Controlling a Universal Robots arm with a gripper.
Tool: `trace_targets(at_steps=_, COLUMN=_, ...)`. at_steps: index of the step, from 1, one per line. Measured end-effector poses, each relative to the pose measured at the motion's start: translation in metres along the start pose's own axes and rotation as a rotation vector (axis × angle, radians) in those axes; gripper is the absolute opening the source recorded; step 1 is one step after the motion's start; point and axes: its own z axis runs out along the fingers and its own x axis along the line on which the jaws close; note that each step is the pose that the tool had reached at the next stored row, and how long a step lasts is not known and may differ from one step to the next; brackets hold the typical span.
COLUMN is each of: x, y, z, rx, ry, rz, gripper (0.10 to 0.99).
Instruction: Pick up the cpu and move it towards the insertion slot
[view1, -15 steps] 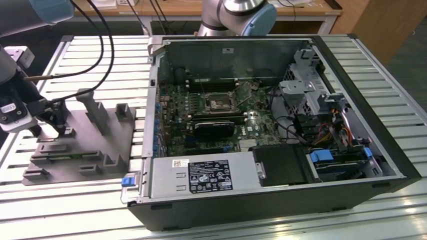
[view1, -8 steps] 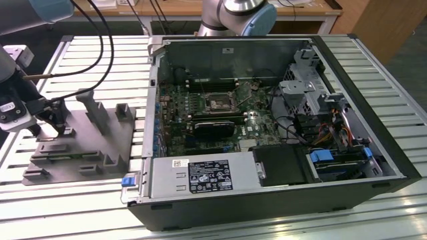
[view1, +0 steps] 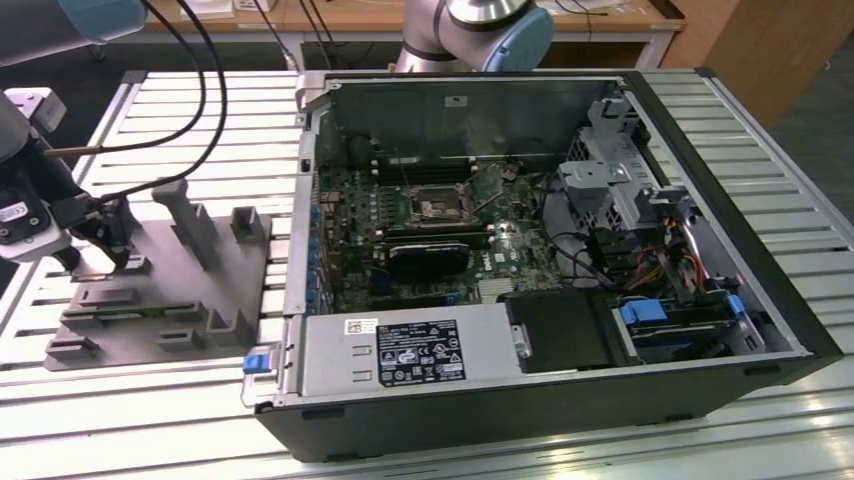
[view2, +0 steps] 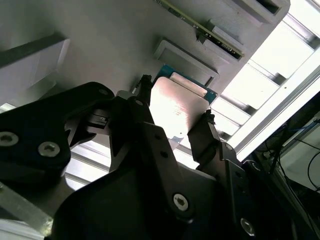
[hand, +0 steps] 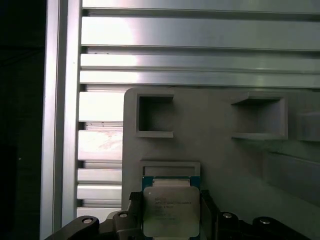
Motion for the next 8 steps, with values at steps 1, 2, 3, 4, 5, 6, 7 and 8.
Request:
trace_targets(at_steps=1, x=0.0000, y=0.0000, z=-0.0003, rx=0.000, ry=0.0001, rz=0.000, gripper=0.545)
trace_targets(at_steps=2, x=0.0000, y=0.0000, z=-0.0007, rx=0.000, ry=0.0001, rz=0.000, gripper=0.545)
trace_targets(at_steps=3, x=0.0000, y=0.0000, z=-0.0011, rx=0.000, ry=0.0001, rz=0.000, gripper=0.545)
trace_targets(at_steps=4, x=0.0000, y=0.0001, z=-0.0015, rx=0.000, ry=0.0001, rz=0.000, gripper=0.545)
trace_targets(at_steps=5, x=0.0000, y=0.0001, z=-0.0020, rx=0.000, ry=0.0001, rz=0.000, gripper=0.545)
trace_targets(at_steps=6, x=0.0000, y=0.0001, z=-0.0023, rx=0.000, ry=0.0000, rz=0.000, gripper=0.545)
trace_targets(at_steps=7, x=0.0000, y=0.0001, z=-0.0026, rx=0.000, ry=0.0000, rz=0.000, gripper=0.545)
trace_targets(at_steps=8, x=0.0000, y=0.0001, z=-0.0029, rx=0.000, ry=-0.0001, rz=0.000, gripper=0.545)
